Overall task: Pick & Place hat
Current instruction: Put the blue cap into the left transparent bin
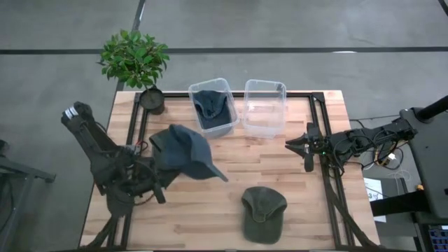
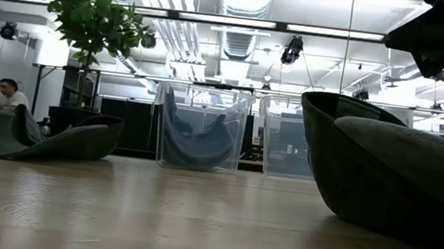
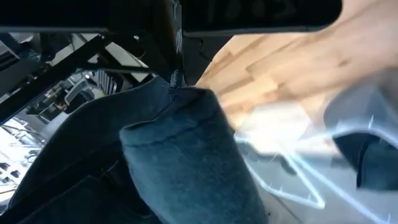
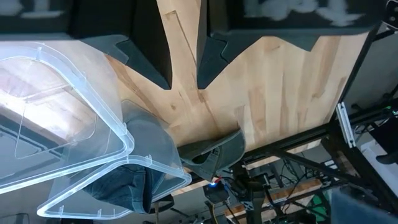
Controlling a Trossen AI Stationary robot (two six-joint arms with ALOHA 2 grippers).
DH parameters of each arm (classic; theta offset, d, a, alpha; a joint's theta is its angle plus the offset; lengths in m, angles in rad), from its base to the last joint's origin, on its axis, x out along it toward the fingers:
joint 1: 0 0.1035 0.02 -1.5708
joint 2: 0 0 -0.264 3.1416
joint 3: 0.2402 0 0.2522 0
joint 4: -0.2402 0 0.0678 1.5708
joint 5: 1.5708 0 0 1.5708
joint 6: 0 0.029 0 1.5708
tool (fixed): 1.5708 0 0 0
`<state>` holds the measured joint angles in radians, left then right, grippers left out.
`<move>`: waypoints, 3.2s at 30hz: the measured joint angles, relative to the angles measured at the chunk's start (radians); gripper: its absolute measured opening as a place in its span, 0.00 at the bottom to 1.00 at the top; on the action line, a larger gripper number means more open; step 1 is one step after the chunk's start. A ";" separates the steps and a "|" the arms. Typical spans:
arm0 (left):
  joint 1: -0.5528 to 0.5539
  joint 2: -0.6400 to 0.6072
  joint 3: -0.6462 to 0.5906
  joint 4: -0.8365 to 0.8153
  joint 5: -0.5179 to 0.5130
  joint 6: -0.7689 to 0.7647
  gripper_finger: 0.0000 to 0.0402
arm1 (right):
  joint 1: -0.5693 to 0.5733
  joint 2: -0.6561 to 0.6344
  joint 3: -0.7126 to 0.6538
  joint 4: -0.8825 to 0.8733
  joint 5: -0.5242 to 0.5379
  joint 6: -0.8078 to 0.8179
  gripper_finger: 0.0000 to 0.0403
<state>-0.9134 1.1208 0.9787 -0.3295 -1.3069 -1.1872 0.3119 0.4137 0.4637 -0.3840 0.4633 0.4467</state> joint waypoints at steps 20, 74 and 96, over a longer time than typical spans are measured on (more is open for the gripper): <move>0.017 -0.042 -0.001 1.154 0.627 1.310 0.01 | 0.000 0.000 0.000 0.000 0.007 -0.013 0.17; 1.039 0.340 0.645 -0.671 0.903 0.121 0.01 | 0.000 0.000 0.000 0.000 0.008 -0.003 0.19; 1.256 0.352 0.409 -0.565 1.052 0.096 0.01 | 0.000 0.000 0.000 -0.001 0.008 -0.002 0.17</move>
<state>0.3429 1.4726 1.3874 -0.8948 -0.2552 -1.0916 0.3115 0.4137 0.4637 -0.3847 0.4709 0.4442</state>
